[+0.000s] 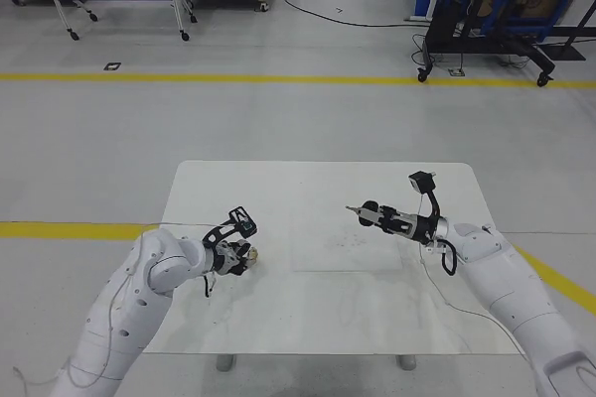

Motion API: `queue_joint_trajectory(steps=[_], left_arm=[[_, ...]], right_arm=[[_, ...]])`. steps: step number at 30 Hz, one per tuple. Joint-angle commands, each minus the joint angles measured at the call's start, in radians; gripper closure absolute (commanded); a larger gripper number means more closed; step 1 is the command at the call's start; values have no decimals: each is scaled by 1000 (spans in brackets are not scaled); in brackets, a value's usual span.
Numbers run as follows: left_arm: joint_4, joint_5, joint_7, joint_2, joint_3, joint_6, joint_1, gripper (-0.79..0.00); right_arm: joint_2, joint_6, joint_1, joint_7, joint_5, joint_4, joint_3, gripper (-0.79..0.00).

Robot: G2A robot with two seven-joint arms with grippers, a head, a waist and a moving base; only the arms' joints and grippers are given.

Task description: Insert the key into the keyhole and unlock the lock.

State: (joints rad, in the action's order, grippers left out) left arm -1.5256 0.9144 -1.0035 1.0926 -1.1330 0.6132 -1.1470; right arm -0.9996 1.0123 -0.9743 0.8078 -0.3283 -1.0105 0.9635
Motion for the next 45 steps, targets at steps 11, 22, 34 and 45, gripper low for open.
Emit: queue_joint_trajectory(steps=[11,22,34,45], left_arm=[[103,-30,17,10,66,-7,64,-142],[146,-20,44,16,111,-24,105,0],[170,-15,85,22,148,-35,133,-200],[205,-19,105,27,179,-25,152,0]], right_arm=[[0,0,0,0,0,0,0,0],[0,0,0,0,0,0,0,0],[0,0,0,0,0,0,0,0],[0,0,0,0,0,0,0,0]])
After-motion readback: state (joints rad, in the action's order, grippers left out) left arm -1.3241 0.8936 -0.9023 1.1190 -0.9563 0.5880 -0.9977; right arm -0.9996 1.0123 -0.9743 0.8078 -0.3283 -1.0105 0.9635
